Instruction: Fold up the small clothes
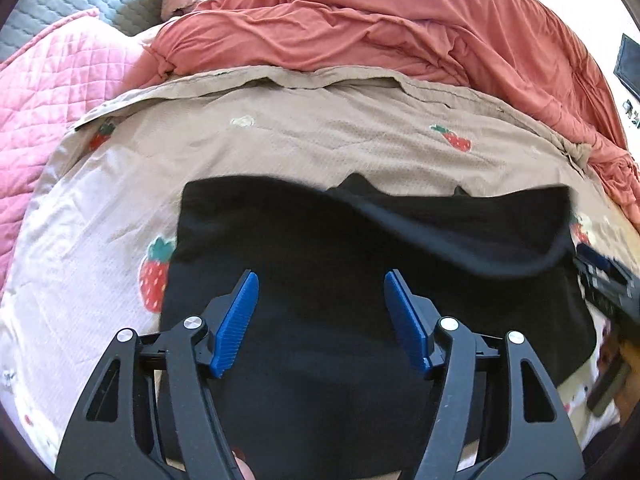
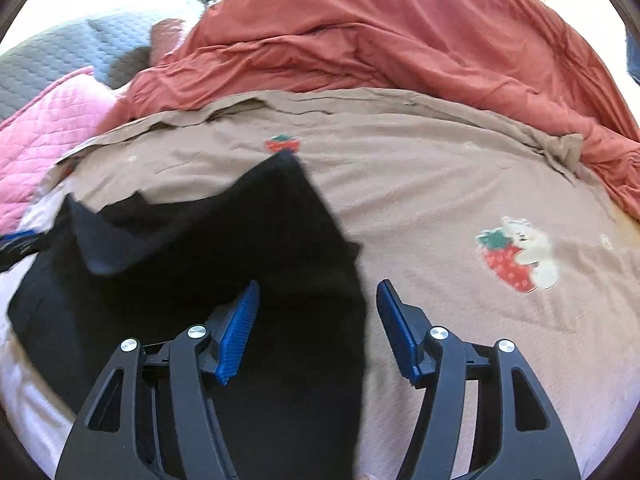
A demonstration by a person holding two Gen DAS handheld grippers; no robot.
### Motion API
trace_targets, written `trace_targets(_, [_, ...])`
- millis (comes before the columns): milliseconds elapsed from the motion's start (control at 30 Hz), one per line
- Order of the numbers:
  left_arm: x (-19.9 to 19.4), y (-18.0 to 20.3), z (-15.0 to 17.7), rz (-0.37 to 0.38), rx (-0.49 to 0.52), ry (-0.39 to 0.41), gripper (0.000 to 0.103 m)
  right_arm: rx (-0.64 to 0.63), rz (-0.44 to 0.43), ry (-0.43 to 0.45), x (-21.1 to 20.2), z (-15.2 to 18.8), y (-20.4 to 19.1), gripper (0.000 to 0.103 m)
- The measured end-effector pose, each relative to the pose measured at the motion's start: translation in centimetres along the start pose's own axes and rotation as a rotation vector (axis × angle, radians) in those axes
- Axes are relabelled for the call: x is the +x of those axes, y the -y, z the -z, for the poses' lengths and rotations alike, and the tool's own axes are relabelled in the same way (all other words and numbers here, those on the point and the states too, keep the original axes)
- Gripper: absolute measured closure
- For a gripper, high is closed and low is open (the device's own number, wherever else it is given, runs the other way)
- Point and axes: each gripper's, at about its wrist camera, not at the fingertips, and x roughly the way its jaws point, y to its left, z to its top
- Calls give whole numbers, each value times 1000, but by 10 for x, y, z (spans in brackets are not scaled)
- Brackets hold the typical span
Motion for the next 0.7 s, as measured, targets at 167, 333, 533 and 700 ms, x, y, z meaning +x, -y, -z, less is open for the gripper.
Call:
trace_targets(167, [-9,-22,15,-21,-31,-5,45,139,35,-49,5,0,30,40])
trace_targets(333, [-6,-57,20,-43,-127,-28,45,189,-20,-48,3,2,35,40])
trace_targets(533, [8,-78,10,-53,-169,-25,43,144,-86,-63,8,2,22,40])
trace_targets(700, [35,-86,-1,-32,-206,-64,30,125,-99,-96,16,5,16,41])
